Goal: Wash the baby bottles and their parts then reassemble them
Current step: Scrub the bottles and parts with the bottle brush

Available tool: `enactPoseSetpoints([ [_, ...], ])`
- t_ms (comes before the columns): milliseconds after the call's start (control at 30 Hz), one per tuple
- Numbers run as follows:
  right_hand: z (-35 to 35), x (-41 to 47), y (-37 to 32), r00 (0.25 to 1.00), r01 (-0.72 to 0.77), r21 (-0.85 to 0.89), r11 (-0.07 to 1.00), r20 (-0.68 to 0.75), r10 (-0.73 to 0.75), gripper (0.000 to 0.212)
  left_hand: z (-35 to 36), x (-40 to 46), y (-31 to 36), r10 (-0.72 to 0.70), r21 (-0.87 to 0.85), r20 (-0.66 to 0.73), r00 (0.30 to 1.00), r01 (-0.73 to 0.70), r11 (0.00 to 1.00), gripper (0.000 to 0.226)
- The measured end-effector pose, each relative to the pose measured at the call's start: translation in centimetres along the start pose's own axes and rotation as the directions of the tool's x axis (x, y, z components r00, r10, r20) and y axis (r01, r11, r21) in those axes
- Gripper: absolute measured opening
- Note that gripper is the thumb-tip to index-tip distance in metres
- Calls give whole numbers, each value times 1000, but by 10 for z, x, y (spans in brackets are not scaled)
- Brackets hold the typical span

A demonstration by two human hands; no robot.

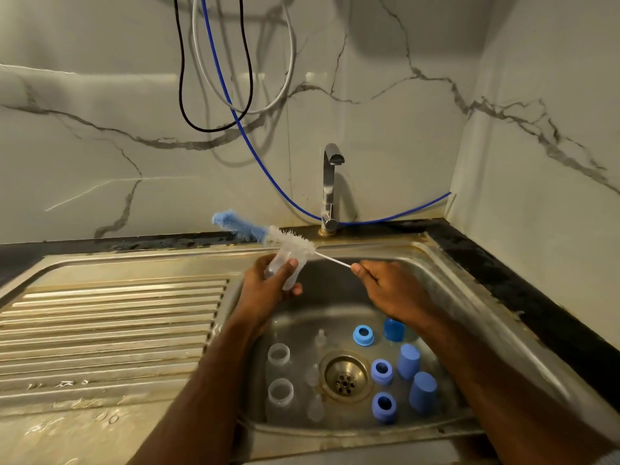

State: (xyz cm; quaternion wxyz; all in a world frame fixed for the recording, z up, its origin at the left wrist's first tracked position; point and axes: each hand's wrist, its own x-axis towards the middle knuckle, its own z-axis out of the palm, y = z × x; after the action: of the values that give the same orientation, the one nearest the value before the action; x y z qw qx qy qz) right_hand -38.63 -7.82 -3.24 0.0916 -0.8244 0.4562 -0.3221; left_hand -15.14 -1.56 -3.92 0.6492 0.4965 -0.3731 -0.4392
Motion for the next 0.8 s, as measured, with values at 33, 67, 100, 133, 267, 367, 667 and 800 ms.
enactPoseSetpoints([
  [33, -1, 1, 0, 1000, 4, 1, 1000, -21, -4, 41, -1, 1, 2, 5, -49, -21, 1000, -6, 999, 58],
  [67, -3, 1, 1, 1000, -2, 4, 1000, -22, 2, 41, -4, 2, 5, 0, -124, -58, 998, -7, 992, 55],
  [100, -5, 2, 3, 1000, -17, 3, 1000, 0, 17, 42, -10, 3, 9, -12, -188, -97, 995, -6, 982, 53],
  [133, -8, 1, 5, 999, -32, -5, 999, 31, 32, 43, -16, 4, 12, -22, -211, -125, 992, -5, 978, 53],
  [267, -1, -1, 2, 999, -17, -4, 1000, 30, 18, 44, -15, -6, 13, -32, -88, 15, 999, 33, 996, 57],
  [367, 5, 0, -5, 997, 35, 54, 998, -73, -32, 41, 7, -13, 10, -21, 1, 83, 996, 21, 1000, 54],
  [667, 3, -2, 3, 999, -6, 32, 999, -53, 8, 42, -1, -11, 12, -47, -144, 27, 999, 51, 988, 57],
  [800, 7, 1, -4, 990, 44, 65, 997, -134, -35, 42, 13, -14, 9, -13, -84, 69, 998, 19, 996, 56],
])
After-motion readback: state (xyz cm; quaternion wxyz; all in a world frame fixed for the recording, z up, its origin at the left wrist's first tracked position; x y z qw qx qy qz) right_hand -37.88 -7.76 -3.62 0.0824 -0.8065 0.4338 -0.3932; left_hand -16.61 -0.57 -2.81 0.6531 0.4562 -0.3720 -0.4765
